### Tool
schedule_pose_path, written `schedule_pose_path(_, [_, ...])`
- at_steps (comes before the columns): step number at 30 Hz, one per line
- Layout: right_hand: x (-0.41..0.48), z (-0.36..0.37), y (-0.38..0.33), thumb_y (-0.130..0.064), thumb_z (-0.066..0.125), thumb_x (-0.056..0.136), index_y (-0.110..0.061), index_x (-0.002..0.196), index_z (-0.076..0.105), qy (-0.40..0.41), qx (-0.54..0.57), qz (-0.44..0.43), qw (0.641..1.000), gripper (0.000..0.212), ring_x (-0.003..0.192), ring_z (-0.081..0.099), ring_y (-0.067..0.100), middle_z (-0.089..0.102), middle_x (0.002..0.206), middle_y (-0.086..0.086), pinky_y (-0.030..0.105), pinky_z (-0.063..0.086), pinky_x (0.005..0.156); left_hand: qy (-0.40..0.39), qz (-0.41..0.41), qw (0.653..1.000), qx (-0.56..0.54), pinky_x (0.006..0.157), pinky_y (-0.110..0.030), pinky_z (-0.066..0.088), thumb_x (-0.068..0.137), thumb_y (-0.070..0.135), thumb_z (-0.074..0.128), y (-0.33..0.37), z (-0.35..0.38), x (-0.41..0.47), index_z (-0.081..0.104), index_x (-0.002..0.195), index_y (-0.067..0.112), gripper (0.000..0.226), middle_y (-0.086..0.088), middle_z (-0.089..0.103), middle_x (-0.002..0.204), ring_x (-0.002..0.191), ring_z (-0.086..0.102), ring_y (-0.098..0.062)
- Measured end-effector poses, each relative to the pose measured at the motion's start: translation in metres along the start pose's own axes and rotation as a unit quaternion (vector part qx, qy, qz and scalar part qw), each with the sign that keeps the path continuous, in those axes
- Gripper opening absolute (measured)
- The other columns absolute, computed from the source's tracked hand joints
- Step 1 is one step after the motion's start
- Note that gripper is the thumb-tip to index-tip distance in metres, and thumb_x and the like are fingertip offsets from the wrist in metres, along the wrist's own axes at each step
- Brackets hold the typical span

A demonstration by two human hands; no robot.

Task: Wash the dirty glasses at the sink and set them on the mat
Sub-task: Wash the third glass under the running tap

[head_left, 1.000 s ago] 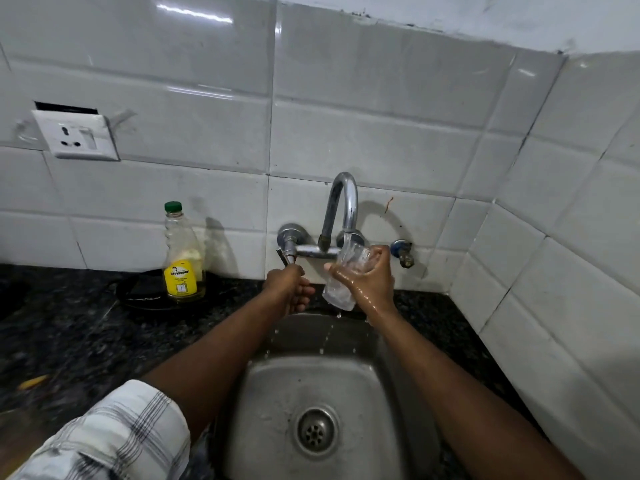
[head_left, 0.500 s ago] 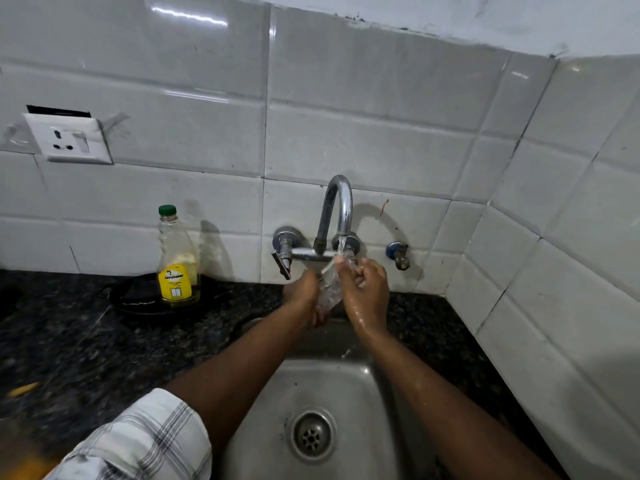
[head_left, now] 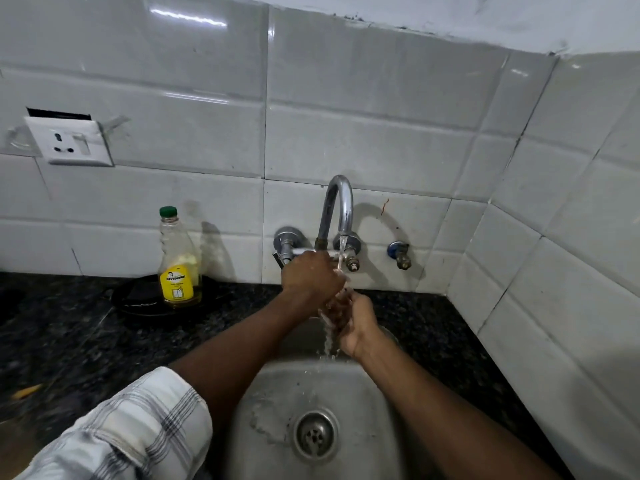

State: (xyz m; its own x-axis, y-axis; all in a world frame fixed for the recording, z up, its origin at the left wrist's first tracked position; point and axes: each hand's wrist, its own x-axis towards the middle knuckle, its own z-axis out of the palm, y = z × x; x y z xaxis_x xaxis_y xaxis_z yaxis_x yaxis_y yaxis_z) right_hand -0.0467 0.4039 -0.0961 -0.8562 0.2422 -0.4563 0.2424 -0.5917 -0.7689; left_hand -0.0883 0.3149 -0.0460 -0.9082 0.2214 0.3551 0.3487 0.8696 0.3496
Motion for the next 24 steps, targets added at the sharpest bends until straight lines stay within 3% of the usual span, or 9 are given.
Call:
schedule_pose_path(3, [0.001,0.01,-0.007,-0.026,0.056,0.096,-0.003,0.105,0.071,-0.013,-0.108,-0.09,0.99,0.029,0.077,0.073,0.021,0.076,0.094,0.011,0.035,0.056,0.083,0.013,-0.086,0.986,-0.144,0.065,-0.029,0.051,0.098,0.039,0.045,-0.026,0.01,-0.003,0.068,0.088,0.01,0.039,-0.007,0.066,0.079,0.074,0.065,-0.022])
schedule_pose_path(5, [-0.01,0.017,-0.009,-0.028,0.053,0.099,-0.004,0.102,0.069,-0.019,-0.222,-0.202,0.954,0.028,0.078,0.073,0.02,0.076,0.094,0.01,0.032,0.057,0.08,-0.009,-0.198,0.956,-0.217,0.057,-0.027,0.045,0.096,0.04,0.043,-0.034,0.012,-0.004,0.067,0.087,0.006,0.043,-0.009,0.067,0.077,0.066,0.061,-0.021])
schedule_pose_path(10, [-0.016,0.015,-0.015,-0.041,0.052,0.098,-0.013,0.075,0.064,-0.049,-0.459,-0.436,0.773,0.038,0.058,0.068,0.013,0.07,0.066,0.003,0.035,0.058,0.06,-0.247,-0.355,0.755,-0.493,0.048,-0.024,0.039,0.101,0.036,0.032,-0.031,-0.01,-0.009,0.056,0.082,0.008,0.042,-0.008,0.058,0.07,0.056,0.051,-0.018])
schedule_pose_path(12, [-0.008,0.017,-0.022,-0.04,0.053,0.098,-0.018,0.069,0.063,0.029,-0.421,-0.403,0.812,0.038,0.063,0.07,0.021,0.071,0.068,0.006,0.038,0.059,0.064,-0.159,-0.326,0.775,-0.518,0.045,-0.021,0.042,0.102,0.039,0.044,-0.022,-0.004,-0.016,0.063,0.091,0.003,0.041,-0.008,0.065,0.077,0.055,0.057,-0.015])
schedule_pose_path(14, [-0.007,0.023,-0.031,-0.035,0.054,0.098,-0.016,0.069,0.062,0.065,-0.288,-0.305,0.905,0.035,0.07,0.071,0.029,0.071,0.074,0.01,0.041,0.059,0.069,0.069,-0.222,0.856,-0.461,0.046,-0.006,0.04,0.098,0.034,0.056,-0.014,0.011,-0.025,0.068,0.101,0.003,0.033,-0.003,0.068,0.085,0.061,0.058,-0.004])
schedule_pose_path(16, [-0.009,0.025,-0.036,-0.041,0.054,0.097,-0.011,0.076,0.066,0.064,-0.287,-0.315,0.902,0.038,0.068,0.07,0.025,0.071,0.073,0.008,0.037,0.059,0.065,0.112,-0.199,0.828,-0.512,0.049,-0.005,0.041,0.098,0.029,0.057,-0.012,0.012,-0.023,0.068,0.099,0.005,0.027,-0.002,0.066,0.083,0.062,0.056,0.0])
schedule_pose_path(20, [-0.014,0.013,-0.036,-0.055,0.053,0.092,-0.013,0.074,0.068,0.019,-0.488,-0.493,0.72,0.047,0.056,0.068,0.014,0.07,0.061,0.0,0.034,0.058,0.057,-0.236,-0.272,0.661,-0.658,0.045,-0.023,0.035,0.103,0.037,0.032,-0.014,-0.008,-0.017,0.058,0.069,0.013,0.05,-0.002,0.049,0.058,0.047,0.044,-0.014])
schedule_pose_path(22, [-0.012,0.008,-0.044,-0.042,0.056,0.096,-0.011,0.071,0.068,-0.038,-0.51,-0.521,0.683,0.042,0.056,0.066,0.015,0.069,0.061,0.001,0.035,0.056,0.058,-0.253,-0.282,0.671,-0.638,0.049,-0.024,0.038,0.102,0.034,0.03,-0.016,-0.004,-0.017,0.058,0.074,0.012,0.045,-0.004,0.052,0.059,0.05,0.047,-0.017])
schedule_pose_path(24, [-0.006,0.005,-0.06,-0.036,0.054,0.098,-0.011,0.066,0.063,-0.105,-0.621,-0.528,0.569,0.042,0.053,0.059,0.017,0.063,0.06,0.003,0.032,0.046,0.053,-0.247,-0.313,0.706,-0.584,0.056,-0.031,0.048,0.1,0.033,0.036,-0.02,0.006,-0.019,0.058,0.088,0.009,0.035,-0.01,0.06,0.072,0.06,0.056,-0.024])
